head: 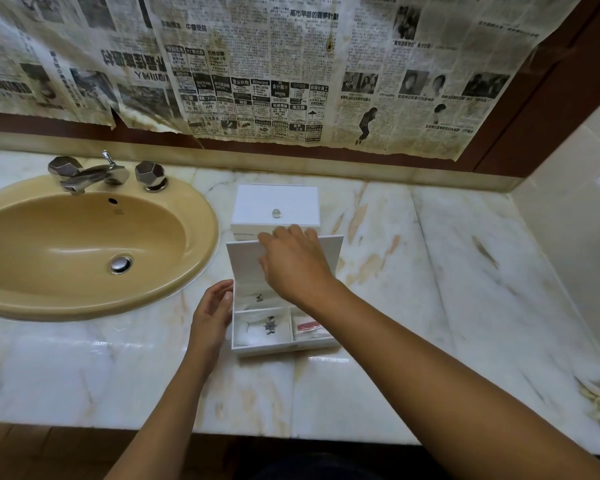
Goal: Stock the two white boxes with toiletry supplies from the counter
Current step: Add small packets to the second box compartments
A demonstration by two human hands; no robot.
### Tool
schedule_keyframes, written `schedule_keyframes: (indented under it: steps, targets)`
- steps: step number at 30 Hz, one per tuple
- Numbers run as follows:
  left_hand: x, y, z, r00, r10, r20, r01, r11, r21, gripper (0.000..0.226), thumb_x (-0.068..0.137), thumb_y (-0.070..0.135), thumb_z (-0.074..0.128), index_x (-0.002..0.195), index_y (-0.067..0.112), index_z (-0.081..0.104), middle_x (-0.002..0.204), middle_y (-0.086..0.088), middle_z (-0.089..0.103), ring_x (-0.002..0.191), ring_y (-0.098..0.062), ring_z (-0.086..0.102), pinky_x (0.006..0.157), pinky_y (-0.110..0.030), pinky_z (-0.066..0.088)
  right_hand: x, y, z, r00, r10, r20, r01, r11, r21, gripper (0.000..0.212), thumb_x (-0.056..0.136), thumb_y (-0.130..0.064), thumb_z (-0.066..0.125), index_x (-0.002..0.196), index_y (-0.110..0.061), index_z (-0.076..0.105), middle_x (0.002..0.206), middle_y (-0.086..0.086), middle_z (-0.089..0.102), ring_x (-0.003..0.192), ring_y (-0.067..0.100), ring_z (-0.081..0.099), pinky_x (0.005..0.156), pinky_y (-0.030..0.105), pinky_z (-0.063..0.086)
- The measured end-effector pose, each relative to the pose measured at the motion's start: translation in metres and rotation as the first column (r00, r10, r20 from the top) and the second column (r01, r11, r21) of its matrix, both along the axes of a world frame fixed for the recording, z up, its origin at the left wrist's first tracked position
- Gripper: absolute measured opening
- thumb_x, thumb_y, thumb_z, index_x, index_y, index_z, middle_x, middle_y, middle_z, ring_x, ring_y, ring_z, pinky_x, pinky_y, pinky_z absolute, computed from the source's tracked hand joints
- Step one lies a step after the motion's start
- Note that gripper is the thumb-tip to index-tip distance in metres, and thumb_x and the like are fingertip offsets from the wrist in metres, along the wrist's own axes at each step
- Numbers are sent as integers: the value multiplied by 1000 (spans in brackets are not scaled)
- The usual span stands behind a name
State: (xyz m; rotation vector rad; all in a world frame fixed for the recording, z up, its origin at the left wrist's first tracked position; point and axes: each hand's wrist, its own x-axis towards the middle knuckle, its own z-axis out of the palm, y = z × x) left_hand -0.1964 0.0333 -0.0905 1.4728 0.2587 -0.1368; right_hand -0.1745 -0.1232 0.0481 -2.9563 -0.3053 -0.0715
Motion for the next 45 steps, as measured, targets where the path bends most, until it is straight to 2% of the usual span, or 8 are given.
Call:
schedule_keyframes:
  steps: [6, 11, 19, 25, 29, 35, 40, 45]
  targets:
    - [1, 1, -3, 999, 28, -41, -28, 1000, -2, 22, 102, 16, 47, 115, 15, 65, 116, -9, 69, 106, -23, 66, 84, -30, 52, -26, -2, 11, 992, 103, -76, -103, 995, 4, 25, 75, 9, 47, 66, -13, 48, 68, -1, 43, 91, 27, 40, 55, 29, 19]
    - [0, -2, 5, 998, 53, -28, -53, 998, 27, 22, 101, 13, 46, 107, 19, 66, 107, 3, 70, 98, -15, 64, 74, -20, 51, -50, -1, 0, 978, 157, -139, -155, 988, 20, 32, 85, 2, 52, 108, -14, 67, 100, 6, 62, 103, 26, 44, 71, 31, 26]
    - [-1, -2, 1, 998, 56, -26, -55, 996, 65, 24, 102, 17, 45, 112, 18, 66, 114, -2, 70, 107, -16, 66, 85, -28, 51, -70, 2, -35, 968, 168, -185, -167, 986, 22, 22, 77, 10, 49, 87, -7, 59, 79, 8, 42, 97, 32, 42, 67, 35, 18]
    - [0, -5, 0, 996, 77, -45, -74, 995, 69, 22, 102, 18, 46, 111, 20, 66, 114, -2, 69, 108, -19, 64, 85, -27, 51, -68, -5, -59, 975, 145, -171, -140, 989, 42, 15, 85, -1, 52, 92, -8, 63, 92, 10, 58, 94, 31, 48, 66, 35, 27]
    - [1, -5, -1, 996, 80, -41, -76, 993, 90, 20, 101, 20, 49, 110, 21, 67, 115, -3, 69, 108, -22, 64, 87, -33, 52, -59, -12, -62, 986, 32, -163, -7, 988, 155, 31, 96, -30, 48, 121, -16, 61, 118, 6, 58, 112, 27, 47, 89, 39, 36]
    - [-2, -8, 3, 996, 83, -17, -79, 987, 141, 18, 99, 23, 54, 112, 21, 65, 112, 1, 68, 104, -17, 63, 83, -29, 50, -42, -39, -66, 938, -337, -78, 342, 871, 354, 50, 92, -38, 54, 139, -22, 45, 136, 3, 46, 129, 23, 36, 104, 38, 30]
    - [-4, -12, 8, 996, 91, -12, -88, 985, 151, 18, 98, 17, 55, 114, 15, 63, 106, 4, 66, 95, -10, 60, 71, -13, 47, -38, -60, -73, 806, -536, -252, 592, 722, 358, 65, 92, -43, 52, 148, -25, 23, 151, 4, 27, 139, 24, 24, 111, 43, 23]
    - [-6, -18, 11, 993, 115, -19, -111, 982, 152, 18, 97, 13, 56, 114, 15, 61, 105, 5, 63, 89, 0, 58, 64, -3, 44, -45, -66, -80, 655, -556, -511, 751, 555, 357, 76, 92, -48, 50, 152, -24, 9, 151, 8, 32, 135, 29, 36, 106, 44, 33]
